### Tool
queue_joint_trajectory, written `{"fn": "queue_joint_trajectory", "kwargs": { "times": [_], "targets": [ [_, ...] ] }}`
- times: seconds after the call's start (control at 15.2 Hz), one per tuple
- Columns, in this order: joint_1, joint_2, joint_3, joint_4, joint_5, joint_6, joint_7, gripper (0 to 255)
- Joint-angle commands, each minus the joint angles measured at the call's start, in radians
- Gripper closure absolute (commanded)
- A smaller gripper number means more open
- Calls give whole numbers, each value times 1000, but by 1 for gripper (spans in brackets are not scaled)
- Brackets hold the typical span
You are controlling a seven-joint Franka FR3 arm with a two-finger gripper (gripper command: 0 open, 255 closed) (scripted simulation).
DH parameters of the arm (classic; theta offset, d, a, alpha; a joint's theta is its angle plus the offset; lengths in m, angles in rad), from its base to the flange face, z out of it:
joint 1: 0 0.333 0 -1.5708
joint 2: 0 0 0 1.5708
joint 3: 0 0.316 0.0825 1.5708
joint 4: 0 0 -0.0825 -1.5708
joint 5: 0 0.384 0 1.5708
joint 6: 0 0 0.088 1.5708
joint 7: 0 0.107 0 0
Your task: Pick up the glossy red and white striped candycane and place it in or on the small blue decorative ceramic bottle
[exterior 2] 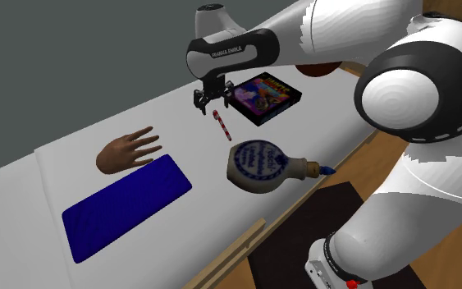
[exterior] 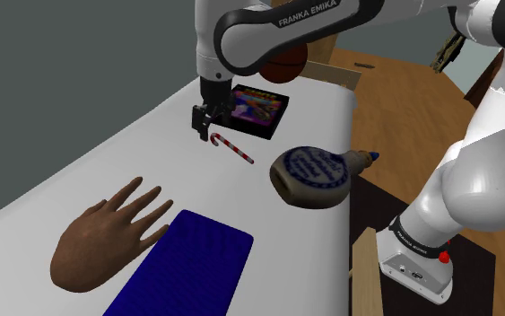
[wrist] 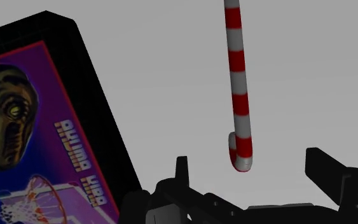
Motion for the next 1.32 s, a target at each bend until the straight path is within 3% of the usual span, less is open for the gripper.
{"fn": "queue_joint_trajectory", "kwargs": {
  "times": [0.0, 0.59, 0.66, 1.25],
  "targets": [
    [2, 10, 0, -13, -4, 23, 4, 0],
    [3, 18, -1, -24, -7, 42, 6, 0],
    [3, 18, -1, -24, -7, 42, 6, 255],
    [3, 18, -1, -24, -7, 42, 6, 255]
  ]
}}
